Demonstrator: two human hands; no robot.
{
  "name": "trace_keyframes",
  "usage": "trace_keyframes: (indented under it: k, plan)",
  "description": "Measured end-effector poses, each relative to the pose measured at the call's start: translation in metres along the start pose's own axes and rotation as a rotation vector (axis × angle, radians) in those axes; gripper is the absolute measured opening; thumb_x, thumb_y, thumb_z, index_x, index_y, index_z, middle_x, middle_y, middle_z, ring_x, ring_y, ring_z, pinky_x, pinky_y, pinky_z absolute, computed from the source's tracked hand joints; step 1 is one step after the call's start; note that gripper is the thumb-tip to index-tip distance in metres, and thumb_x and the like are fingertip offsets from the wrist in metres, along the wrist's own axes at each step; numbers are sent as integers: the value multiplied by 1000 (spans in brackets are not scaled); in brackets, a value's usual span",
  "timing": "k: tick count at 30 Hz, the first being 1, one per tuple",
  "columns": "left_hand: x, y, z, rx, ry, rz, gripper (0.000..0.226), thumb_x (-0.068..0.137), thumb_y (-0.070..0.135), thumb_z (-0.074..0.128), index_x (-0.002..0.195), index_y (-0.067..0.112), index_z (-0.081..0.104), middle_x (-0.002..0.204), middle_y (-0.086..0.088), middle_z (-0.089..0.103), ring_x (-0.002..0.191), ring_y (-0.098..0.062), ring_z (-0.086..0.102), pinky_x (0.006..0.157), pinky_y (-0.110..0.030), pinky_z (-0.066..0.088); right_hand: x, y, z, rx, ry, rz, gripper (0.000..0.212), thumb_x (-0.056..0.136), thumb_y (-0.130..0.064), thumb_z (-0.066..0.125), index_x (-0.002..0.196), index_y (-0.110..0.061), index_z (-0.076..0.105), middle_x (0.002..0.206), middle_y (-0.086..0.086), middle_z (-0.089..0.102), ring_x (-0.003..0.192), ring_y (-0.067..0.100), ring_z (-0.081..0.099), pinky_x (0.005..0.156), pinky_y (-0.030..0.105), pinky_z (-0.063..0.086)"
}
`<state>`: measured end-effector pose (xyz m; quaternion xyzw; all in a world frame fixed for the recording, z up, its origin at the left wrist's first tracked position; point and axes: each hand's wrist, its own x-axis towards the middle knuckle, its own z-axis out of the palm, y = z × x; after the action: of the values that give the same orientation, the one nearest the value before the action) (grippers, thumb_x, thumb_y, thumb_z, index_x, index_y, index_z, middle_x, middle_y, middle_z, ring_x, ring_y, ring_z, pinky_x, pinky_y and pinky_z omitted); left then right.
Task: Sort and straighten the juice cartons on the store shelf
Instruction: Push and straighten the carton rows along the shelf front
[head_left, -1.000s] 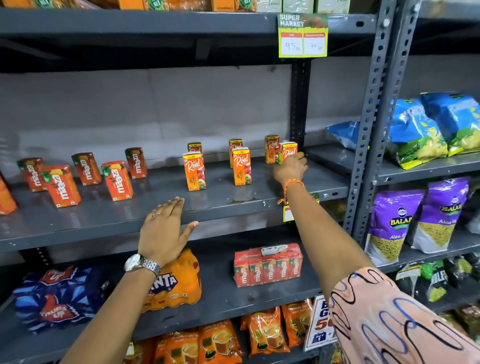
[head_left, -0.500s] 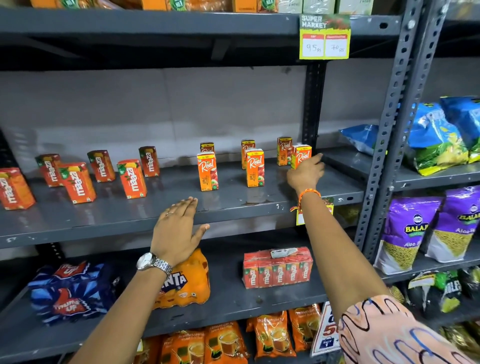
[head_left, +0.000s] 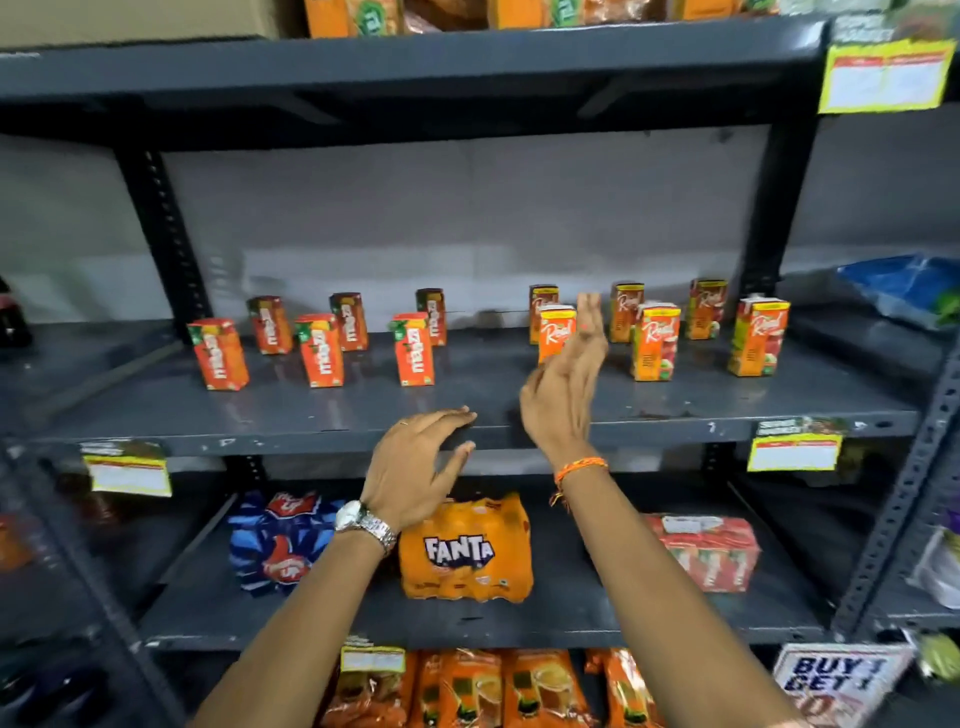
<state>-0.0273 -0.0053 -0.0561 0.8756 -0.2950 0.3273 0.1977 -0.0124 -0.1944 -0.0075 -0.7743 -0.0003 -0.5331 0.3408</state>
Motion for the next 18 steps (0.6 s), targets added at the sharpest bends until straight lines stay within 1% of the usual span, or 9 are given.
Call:
trace_keyframes:
  k: [2, 4, 6, 7, 9, 11, 13, 16, 18]
  plan:
    - [-4, -20, -18, -44, 63, -70, 29, 95, 38, 55, 117, 29, 70, 118, 9, 71, 107, -11, 65, 91, -33, 51, -3, -18, 15, 18, -92, -3, 88, 79, 11, 53, 156, -7, 13, 162, 17, 19, 150, 30, 20, 120, 15, 6]
    - [-6, -41, -38, 1, 166, -180, 20, 92, 35, 59, 104, 32, 75, 96, 7, 76, 84, -15, 68, 71, -32, 55, -6, -31, 34, 14, -224, 14, 84, 80, 7, 59, 153, -6, 20, 161, 18, 20, 150, 32, 17, 121, 24, 13]
    - [-4, -66, -55, 5, 243, -361, 15, 88, 31, 63, 97, 32, 76, 79, 5, 75, 69, -17, 68, 61, -35, 56, -6, -40, 54, -19, -357, 19, 77, 82, 2, 62, 150, -3, 25, 158, 19, 22, 147, 34, 20, 121, 32, 19]
    - [-2, -79, -63, -15, 250, -448, 14, 85, 27, 66, 95, 31, 75, 76, 4, 75, 68, -18, 69, 63, -36, 57, -5, -45, 63, -41, -421, 20, 76, 84, -2, 64, 150, -2, 26, 158, 19, 24, 146, 35, 22, 120, 35, 21]
    - [9, -110, -75, -48, 188, -584, 19, 80, 22, 72, 99, 24, 72, 84, -1, 75, 79, -24, 70, 73, -38, 57, -1, -55, 78, -88, -540, 45, 78, 85, -10, 68, 150, 1, 26, 156, 21, 27, 144, 37, 24, 119, 39, 22]
    - [27, -144, -80, -96, 54, -681, 38, 76, 24, 78, 109, 10, 65, 100, -10, 72, 94, -31, 66, 83, -40, 54, 4, -65, 91, -110, -632, 91, 73, 86, -13, 69, 147, 4, 31, 151, 23, 35, 142, 39, 30, 118, 42, 21]
    - [45, -181, -81, -136, -108, -754, 61, 71, 34, 83, 119, 5, 58, 118, -16, 65, 107, -34, 62, 92, -45, 52, 7, -75, 103, -75, -679, 163, 62, 87, -15, 69, 139, 5, 42, 142, 26, 47, 136, 42, 41, 115, 47, 29]
    - [64, -244, -59, -137, -271, -714, 90, 57, 59, 74, 130, 10, 53, 131, -12, 62, 114, -31, 61, 99, -47, 49, 10, -75, 121, -23, -682, 314, 56, 82, -19, 74, 129, 0, 51, 132, 23, 60, 126, 41, 55, 109, 48, 40]
    - [69, -257, -51, -210, -298, -688, 85, 58, 60, 69, 129, 16, 55, 131, -7, 64, 114, -27, 62, 102, -47, 47, 11, -72, 130, -39, -680, 365, 54, 80, -18, 77, 127, -1, 55, 129, 21, 64, 123, 39, 59, 106, 44, 45]
